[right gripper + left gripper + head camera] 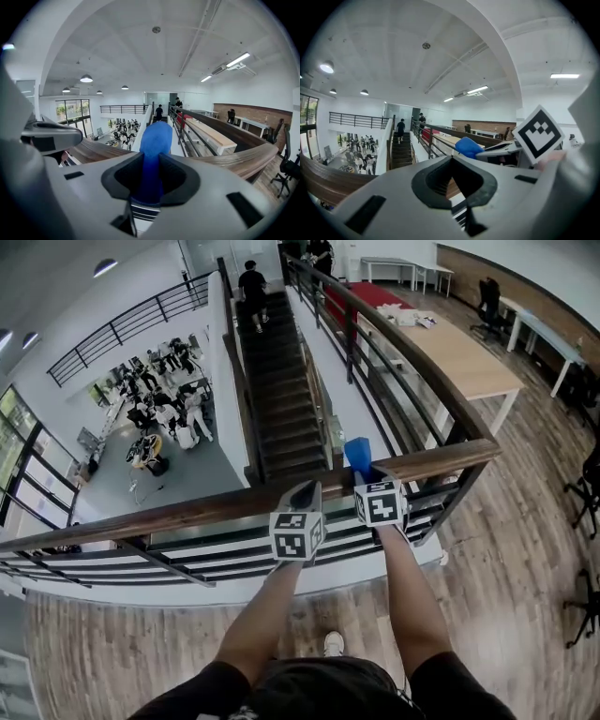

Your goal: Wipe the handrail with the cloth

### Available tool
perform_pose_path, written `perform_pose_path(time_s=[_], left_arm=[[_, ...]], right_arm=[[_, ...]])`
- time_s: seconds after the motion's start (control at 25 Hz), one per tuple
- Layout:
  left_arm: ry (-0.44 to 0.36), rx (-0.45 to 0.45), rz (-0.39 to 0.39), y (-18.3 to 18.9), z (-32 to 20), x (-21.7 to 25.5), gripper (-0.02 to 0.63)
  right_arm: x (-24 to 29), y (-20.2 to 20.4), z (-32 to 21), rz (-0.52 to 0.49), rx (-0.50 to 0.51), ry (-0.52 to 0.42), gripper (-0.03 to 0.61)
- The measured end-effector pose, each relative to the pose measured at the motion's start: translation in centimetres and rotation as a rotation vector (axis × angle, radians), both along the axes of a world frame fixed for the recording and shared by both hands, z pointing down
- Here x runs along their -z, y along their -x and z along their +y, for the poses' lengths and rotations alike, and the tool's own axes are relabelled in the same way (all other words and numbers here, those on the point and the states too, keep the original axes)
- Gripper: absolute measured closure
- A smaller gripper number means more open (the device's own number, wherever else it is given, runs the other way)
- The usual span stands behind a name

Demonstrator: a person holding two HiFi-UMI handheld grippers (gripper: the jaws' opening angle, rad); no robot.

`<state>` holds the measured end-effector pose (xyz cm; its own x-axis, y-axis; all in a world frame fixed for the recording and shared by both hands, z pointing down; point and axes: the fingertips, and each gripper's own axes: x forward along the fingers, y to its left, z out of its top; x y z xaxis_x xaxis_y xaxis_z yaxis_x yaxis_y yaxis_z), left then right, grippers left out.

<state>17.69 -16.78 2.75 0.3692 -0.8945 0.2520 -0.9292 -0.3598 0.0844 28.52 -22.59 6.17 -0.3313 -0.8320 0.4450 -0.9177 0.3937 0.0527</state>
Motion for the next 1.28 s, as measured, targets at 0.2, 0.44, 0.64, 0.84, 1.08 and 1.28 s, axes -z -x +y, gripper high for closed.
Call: perform_pose_path(time_s=[0.2, 0.44, 0.64, 0.84, 1.08, 1.28], left_arm=[[0.004, -0.1, -0.023, -6.1, -1.2, -0.6, 0.611], [0.008, -0.187, -0.015, -13.0, -3.3, 0.3, 0.611], [-0.023, -0.287, -0.024, -18.8, -4.5, 1.4, 0.611], [-0.063, -0.374, -0.096, -22.7, -6.3, 1.6, 0.611], [-0.02, -0.435, -0.067, -25.6, -6.9, 2.0, 0.611], [-0.021, -0.445, -0.059, -25.7, -7.1, 2.5, 0.611]], right_arm=[[0.0, -7.3, -2.1, 0.01, -0.094, -0.024, 0.48], [0.3, -15.5, -4.9, -0.007, -0.183, 0.025, 0.48], [-0.1, -22.6, -7.1, 0.025, -0.264, 0.037, 0.48], [0.1, -29.1, -9.1, 0.051, -0.343, 0.033, 0.48], [0.5, -35.6, -10.9, 0.077, -0.412, 0.049, 0.48], [1.0, -38.1, -11.9, 0.083, -0.45, 0.048, 0.48]])
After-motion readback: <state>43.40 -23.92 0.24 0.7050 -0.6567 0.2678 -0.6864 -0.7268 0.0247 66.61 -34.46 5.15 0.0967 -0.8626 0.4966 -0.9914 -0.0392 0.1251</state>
